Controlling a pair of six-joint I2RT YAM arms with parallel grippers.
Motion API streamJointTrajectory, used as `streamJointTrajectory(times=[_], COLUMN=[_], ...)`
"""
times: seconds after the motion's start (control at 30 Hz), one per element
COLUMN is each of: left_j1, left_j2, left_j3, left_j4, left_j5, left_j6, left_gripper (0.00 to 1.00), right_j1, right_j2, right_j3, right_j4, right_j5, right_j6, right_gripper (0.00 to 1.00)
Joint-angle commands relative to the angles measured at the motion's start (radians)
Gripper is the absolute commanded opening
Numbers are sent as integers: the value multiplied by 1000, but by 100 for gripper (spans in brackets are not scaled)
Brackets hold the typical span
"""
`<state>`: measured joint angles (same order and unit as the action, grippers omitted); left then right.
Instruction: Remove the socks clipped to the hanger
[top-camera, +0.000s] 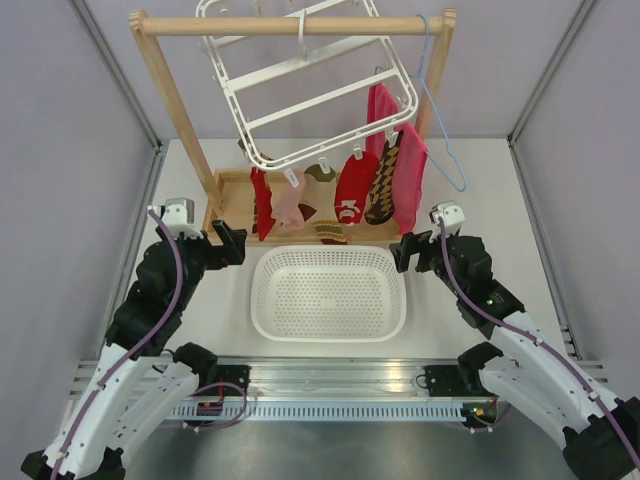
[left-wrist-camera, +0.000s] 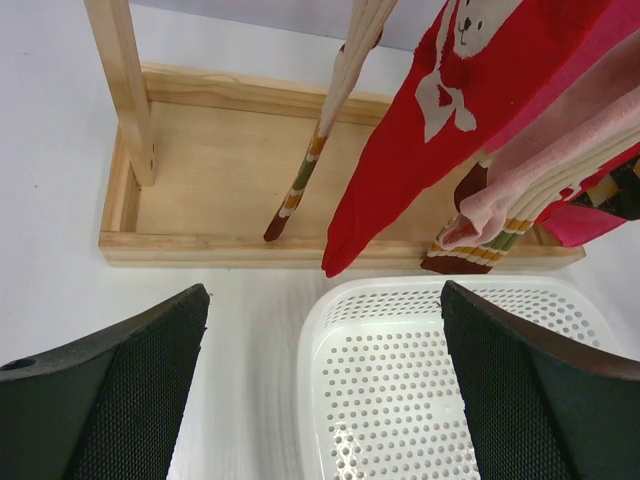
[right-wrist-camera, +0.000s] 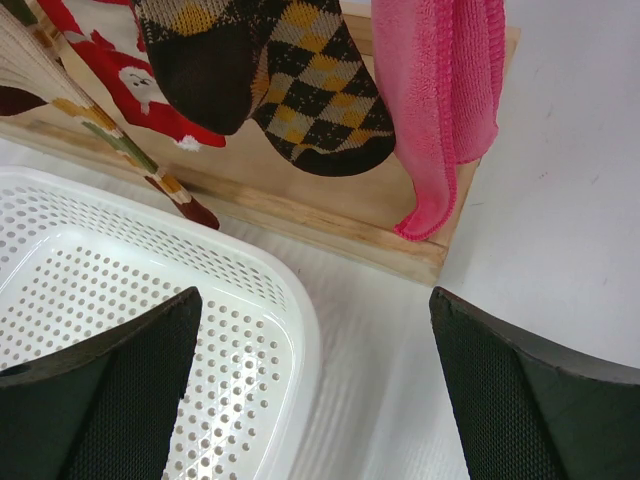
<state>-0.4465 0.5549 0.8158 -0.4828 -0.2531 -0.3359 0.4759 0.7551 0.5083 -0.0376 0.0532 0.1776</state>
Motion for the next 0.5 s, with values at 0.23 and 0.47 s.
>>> streamJointTrajectory(times=[0.23,0.47], left_j1=[3,3], left_j2=[8,16], left_j3=[-3,-1], left_j4=[12,12], left_j5=[2,2], left_j6=[9,11], left_gripper=[100,100], right_j1=[4,4], right_j2=[-8,-7], right_j3=[-1,-1], right_j4=[31,30], right_j5=[-4,-3], right_j6=[-10,-10], right_gripper=[98,98])
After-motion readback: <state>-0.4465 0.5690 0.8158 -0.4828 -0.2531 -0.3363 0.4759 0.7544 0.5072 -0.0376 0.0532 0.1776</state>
